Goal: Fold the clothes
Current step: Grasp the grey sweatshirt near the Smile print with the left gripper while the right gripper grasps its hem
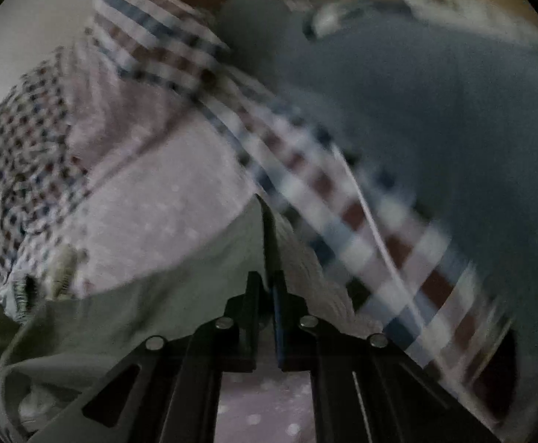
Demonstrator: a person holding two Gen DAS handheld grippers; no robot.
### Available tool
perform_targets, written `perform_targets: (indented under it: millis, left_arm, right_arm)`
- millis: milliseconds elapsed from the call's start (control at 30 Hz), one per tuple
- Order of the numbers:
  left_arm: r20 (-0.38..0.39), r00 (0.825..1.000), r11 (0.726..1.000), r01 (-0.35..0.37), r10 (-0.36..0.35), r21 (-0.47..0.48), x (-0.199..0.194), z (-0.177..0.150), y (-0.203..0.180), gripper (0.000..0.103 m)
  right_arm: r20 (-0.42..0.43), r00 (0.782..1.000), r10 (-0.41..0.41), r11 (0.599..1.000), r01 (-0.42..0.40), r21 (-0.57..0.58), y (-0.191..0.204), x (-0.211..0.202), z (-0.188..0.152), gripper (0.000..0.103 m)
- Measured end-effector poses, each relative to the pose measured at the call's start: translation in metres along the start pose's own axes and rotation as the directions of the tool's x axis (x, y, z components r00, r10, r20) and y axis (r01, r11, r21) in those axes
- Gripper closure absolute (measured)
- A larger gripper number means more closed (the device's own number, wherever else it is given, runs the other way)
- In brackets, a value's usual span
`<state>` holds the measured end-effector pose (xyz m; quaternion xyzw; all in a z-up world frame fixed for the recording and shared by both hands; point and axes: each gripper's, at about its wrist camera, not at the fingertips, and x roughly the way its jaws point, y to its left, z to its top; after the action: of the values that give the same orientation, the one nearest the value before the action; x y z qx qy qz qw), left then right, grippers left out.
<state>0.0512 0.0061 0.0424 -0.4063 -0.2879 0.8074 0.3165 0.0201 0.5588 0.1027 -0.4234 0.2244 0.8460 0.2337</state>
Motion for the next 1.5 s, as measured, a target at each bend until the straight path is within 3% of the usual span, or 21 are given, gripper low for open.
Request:
perform_targets:
  millis: [200,433,700,900,1033,1167,1367,1433,1500]
  left_arm:
    - [0.019,0.999,0.999,0.047,-0.046,-0.023,-0.009,0.013,0.005,0.01]
    - [0.046,0.988,0.986,0.15,-0.147,-0.067,-0.028,0.037,0.017,0.01]
    - [0.13,0.971,0.972,0.216,-0.203,-0.095,-0.064,0.062,0.036,0.01]
    - [0.201,0.961,0.953,0.232,-0.192,-0.195,-0.09,0.078,0.077,0.01]
    - [0.199,0.967,0.939,0.209,-0.157,-0.275,-0.094,0.083,0.104,0.01]
    - [0.173,0.982,0.95,0.121,-0.072,-0.289,-0.093,0.084,0.12,0.01]
    - [0.136,0.99,0.948,0.085,-0.045,-0.307,-0.075,0.087,0.133,0.01]
    - [0.138,0.988,0.933,0.112,-0.068,-0.341,-0.07,0.087,0.14,0.01]
    - [0.147,0.985,0.914,0.14,-0.09,-0.38,-0.065,0.086,0.147,0.01]
  right_arm:
    - [0.113,0.989,0.092,0.975,-0.067,-0.211,0.11,-0.089,0.018,0.099]
    - [0.214,0.951,0.224,0.886,-0.107,-0.452,0.237,-0.193,0.04,0.099]
    - [0.073,0.922,0.379,0.644,-0.206,-0.737,0.431,-0.245,-0.058,0.099]
    - [-0.073,0.934,0.35,0.461,-0.239,-0.854,0.54,-0.224,-0.153,0.099]
    - [-0.186,0.951,0.248,0.362,-0.268,-0.893,0.58,-0.178,-0.21,0.099]
    - [-0.25,0.952,0.176,0.306,-0.294,-0.905,0.585,-0.143,-0.241,0.098]
    - [-0.373,0.925,0.073,0.234,-0.379,-0.895,0.595,-0.117,-0.272,0.095]
    - [-0.403,0.912,0.079,0.224,-0.41,-0.884,0.595,-0.12,-0.274,0.092]
    - [-0.41,0.903,0.132,0.228,-0.43,-0.874,0.591,-0.132,-0.269,0.078]
